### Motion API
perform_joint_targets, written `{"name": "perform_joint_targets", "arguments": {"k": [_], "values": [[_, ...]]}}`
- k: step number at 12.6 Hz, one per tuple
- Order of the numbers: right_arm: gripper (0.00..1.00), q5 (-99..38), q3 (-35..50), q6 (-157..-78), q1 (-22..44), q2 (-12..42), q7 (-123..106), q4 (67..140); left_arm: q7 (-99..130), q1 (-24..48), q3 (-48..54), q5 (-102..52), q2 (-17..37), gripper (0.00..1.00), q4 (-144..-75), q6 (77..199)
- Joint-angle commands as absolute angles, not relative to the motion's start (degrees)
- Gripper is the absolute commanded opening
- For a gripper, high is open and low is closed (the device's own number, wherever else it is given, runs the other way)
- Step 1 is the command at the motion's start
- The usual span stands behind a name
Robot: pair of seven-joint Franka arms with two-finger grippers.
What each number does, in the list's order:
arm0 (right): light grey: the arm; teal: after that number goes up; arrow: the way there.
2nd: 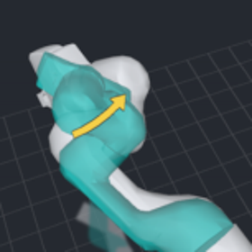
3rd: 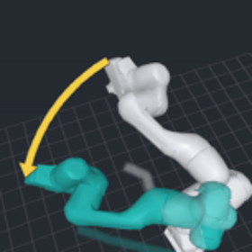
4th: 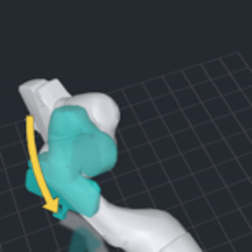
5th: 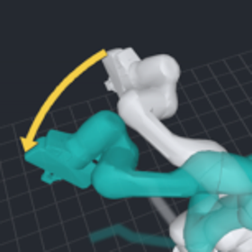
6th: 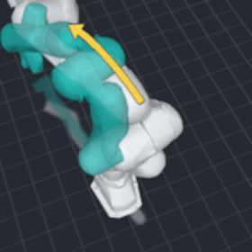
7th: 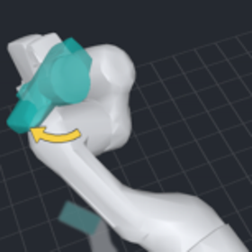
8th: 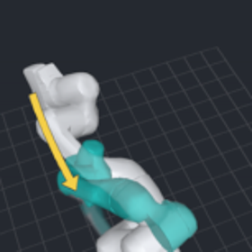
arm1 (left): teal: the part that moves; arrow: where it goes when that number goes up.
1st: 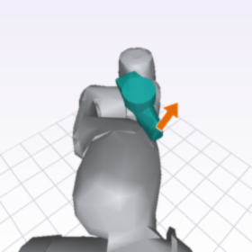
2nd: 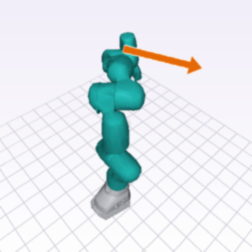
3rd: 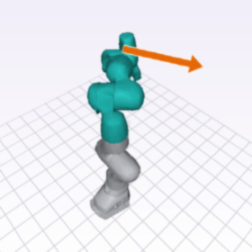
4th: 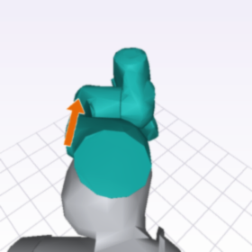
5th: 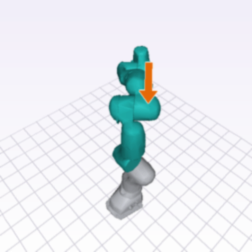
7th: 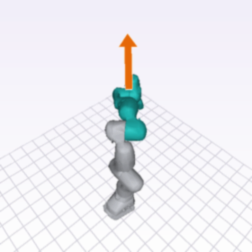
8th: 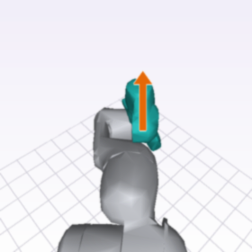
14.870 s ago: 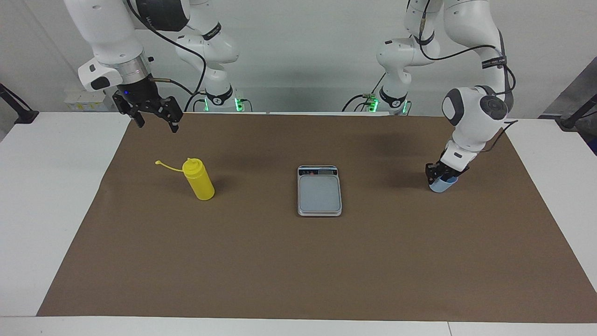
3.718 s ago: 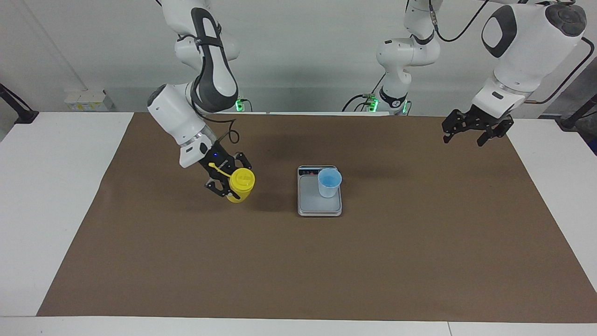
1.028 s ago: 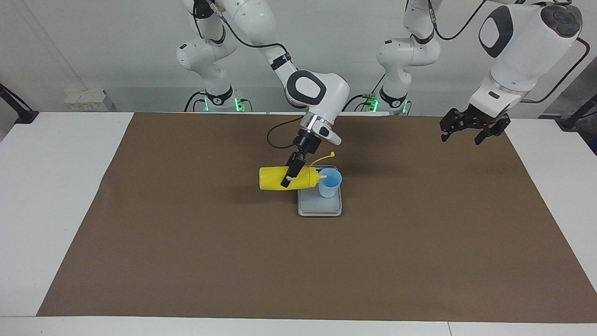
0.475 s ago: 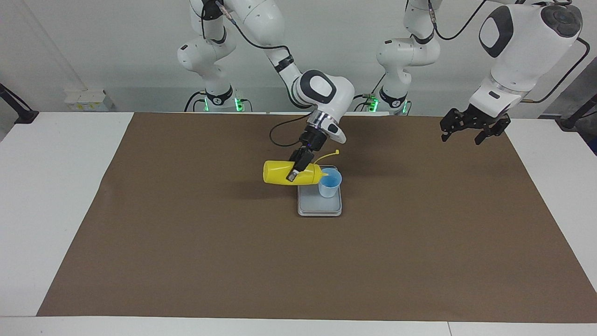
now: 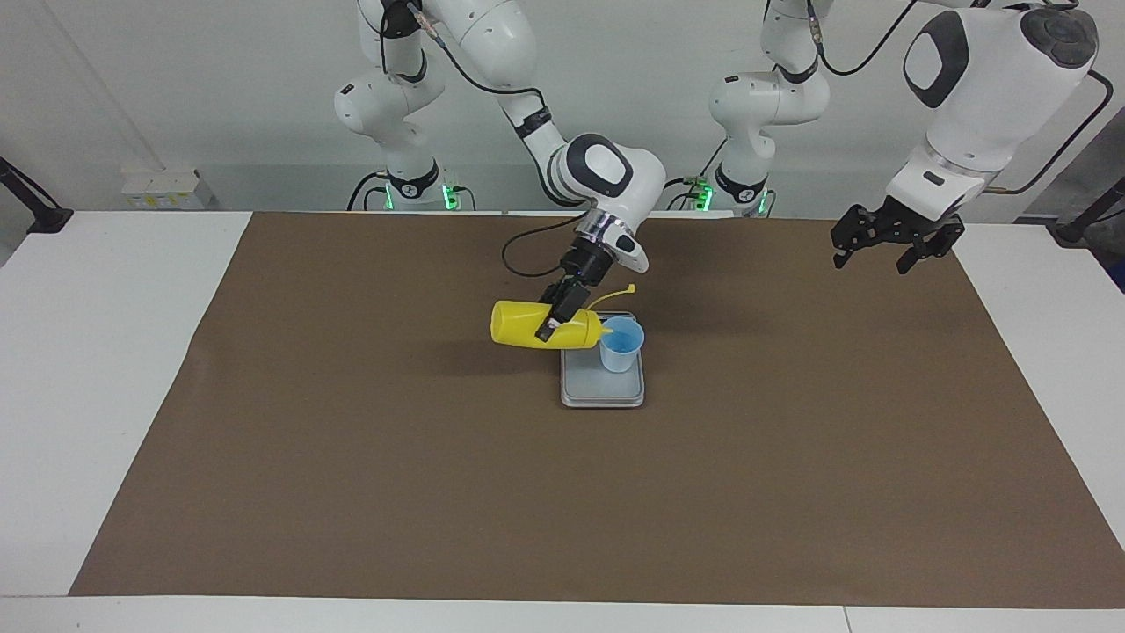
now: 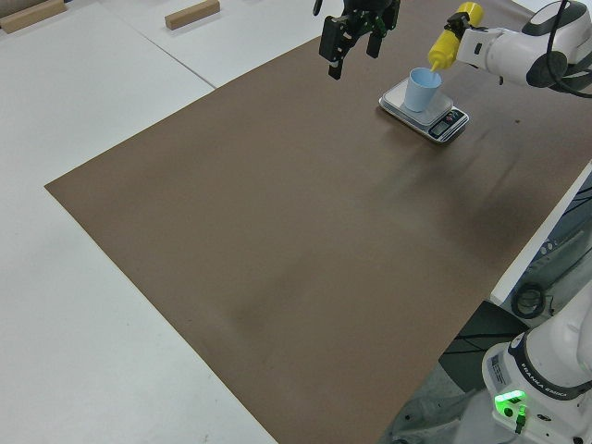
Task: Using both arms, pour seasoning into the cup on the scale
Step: 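Tilt the bottle nozzle down into the cup with the right gripper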
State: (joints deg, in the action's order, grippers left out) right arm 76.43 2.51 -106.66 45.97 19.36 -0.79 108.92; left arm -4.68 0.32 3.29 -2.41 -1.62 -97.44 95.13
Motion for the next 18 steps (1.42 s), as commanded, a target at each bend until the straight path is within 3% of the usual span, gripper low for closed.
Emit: {"name": "perform_joint_targets", "arguments": {"k": [1,9,18], "values": [[0.0,78.8,2.6,-105.2,46.1,18.7,0.5,109.2,-5.0,-1.2,3.5,-1.7,-3.3,1.0,-99.4,96.7],[0.0,72.7,2.8,-104.3,45.4,18.0,2.5,105.3,-4.5,-0.2,3.9,-1.7,-3.4,1.0,-99.4,95.7],[0.0,44.3,2.8,-110.6,39.0,2.7,0.6,112.2,-5.0,-0.9,3.7,-1.7,-3.4,1.0,-99.8,96.3]]}}
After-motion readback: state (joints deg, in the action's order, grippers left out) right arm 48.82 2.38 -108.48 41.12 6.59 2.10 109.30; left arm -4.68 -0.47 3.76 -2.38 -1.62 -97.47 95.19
